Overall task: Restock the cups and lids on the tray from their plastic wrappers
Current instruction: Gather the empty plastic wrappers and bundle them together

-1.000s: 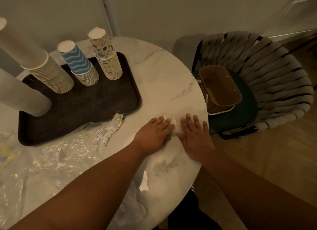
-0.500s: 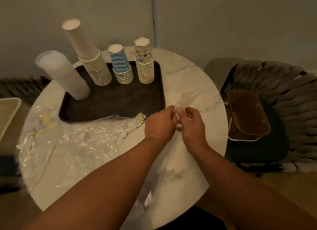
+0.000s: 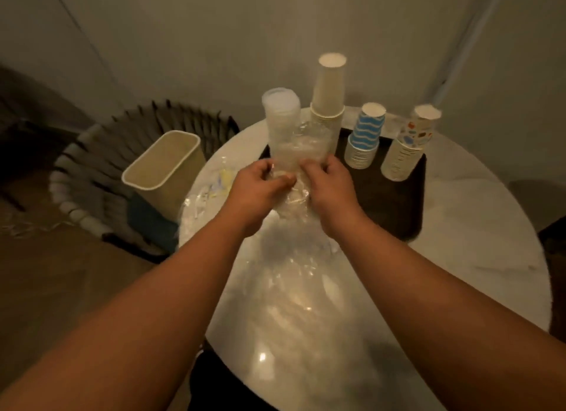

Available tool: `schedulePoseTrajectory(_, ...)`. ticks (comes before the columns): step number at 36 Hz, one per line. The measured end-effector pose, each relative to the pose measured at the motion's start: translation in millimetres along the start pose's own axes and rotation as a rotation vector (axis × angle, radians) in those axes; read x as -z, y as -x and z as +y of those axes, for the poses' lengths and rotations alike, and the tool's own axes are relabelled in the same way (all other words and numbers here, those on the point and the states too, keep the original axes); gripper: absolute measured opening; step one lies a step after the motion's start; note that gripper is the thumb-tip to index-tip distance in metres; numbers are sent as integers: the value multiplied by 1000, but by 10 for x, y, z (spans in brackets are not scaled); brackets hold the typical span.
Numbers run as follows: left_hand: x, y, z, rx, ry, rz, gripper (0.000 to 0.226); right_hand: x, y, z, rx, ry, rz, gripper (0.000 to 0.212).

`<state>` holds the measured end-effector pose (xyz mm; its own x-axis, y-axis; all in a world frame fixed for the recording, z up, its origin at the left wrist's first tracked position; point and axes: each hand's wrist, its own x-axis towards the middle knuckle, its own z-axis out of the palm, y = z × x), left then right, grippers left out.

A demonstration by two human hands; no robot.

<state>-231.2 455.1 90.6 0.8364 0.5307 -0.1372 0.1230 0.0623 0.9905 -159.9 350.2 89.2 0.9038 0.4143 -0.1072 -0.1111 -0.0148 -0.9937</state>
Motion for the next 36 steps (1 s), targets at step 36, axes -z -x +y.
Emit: schedulePoseTrajectory(36, 4061, -3040, -754, 109, -628, 300, 25, -3983, -2561, 1187, -201, 439, 174, 17)
